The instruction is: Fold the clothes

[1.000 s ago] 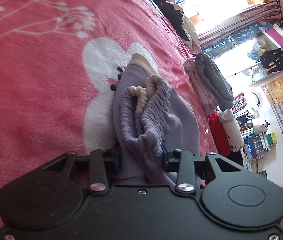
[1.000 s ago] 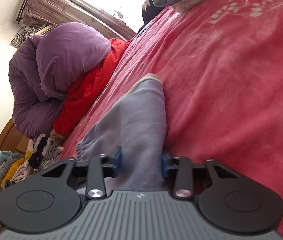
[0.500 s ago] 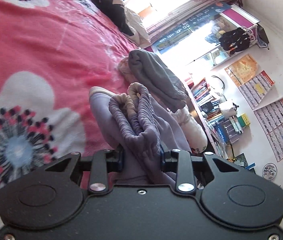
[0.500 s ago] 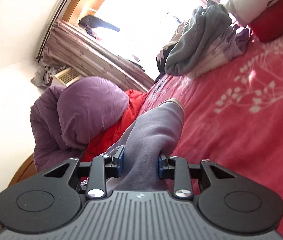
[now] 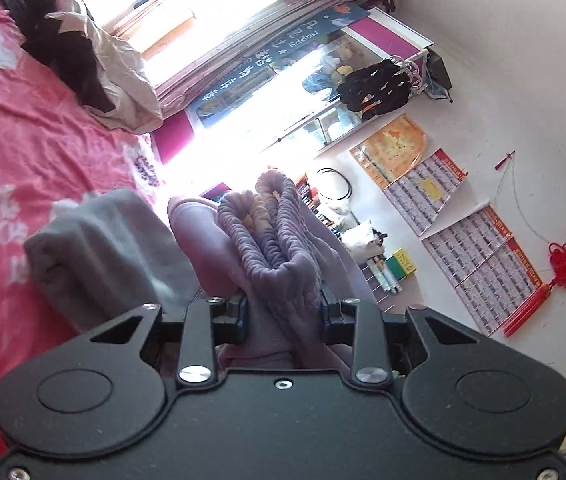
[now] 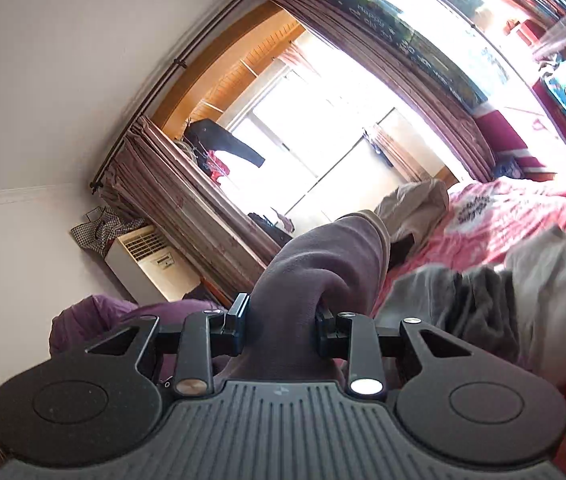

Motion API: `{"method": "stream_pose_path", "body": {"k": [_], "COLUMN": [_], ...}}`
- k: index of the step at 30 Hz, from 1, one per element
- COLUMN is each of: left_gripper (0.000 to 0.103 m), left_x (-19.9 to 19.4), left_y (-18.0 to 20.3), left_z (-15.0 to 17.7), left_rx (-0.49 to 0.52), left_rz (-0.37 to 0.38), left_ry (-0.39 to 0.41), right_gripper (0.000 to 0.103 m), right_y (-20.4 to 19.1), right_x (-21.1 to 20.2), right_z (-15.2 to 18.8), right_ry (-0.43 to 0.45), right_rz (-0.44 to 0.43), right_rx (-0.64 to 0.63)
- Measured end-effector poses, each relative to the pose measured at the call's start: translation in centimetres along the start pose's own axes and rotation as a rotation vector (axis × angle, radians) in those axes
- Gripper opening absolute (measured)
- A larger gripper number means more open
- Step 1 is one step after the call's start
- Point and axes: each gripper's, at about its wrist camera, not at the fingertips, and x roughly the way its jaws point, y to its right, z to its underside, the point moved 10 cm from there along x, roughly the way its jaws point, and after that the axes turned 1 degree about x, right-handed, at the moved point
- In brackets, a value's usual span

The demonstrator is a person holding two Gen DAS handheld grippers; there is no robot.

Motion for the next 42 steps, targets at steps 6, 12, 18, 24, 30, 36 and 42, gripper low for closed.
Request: {"method": "stream_pose_path", "body": {"k": [6,12,18,24,30,36,42], "left_gripper": [0.070,0.070,0.070,0.072,0.082,0.098,0.101], "left_x": [3.4,-5.8,-16.5,-25.5,-33.2,-38.6,-42.3], "left_y": [-8.5,-9.1,-8.1,-8.2,-8.3,-7.3,-7.3], "left_z": [1.3,10.1,16.6,21.8,25.6,27.4,28.8], "left_rx": [-0.047,0.028,0.009,-0.015,-0.011,0.048,0.216], "left_rz": [-0.333,-0.286,-0.326,-0.444,-0.599,-0.748,-1.052], "left_ry": [-0.037,-0.076,-0.072,-0.077,-0.058,-0.006,0.002], "right_gripper": [0.036,0.036,0.060,0.074,0.084,0.100,0.103], "right_y": [12.3,18.1,15.6,9.9,1.0,-6.9,-9.7], "right_x": [8.4,9.6,6.3,-2.2,-8.4,-13.3,-16.5], "right_z": [0.1,3.6,2.1,5.7,19.7,31.8,38.5], "right_ry": [-0.095,-0.171,-0.099,-0.065,-0.308,-0.535,-0.698], "right_rz": [0.403,0.506,0.476,0.447,0.363,0.268,0.320], "right_rx": [0.150,0.188,0.146,0.097,0.034,-0.004,-0.128]}}
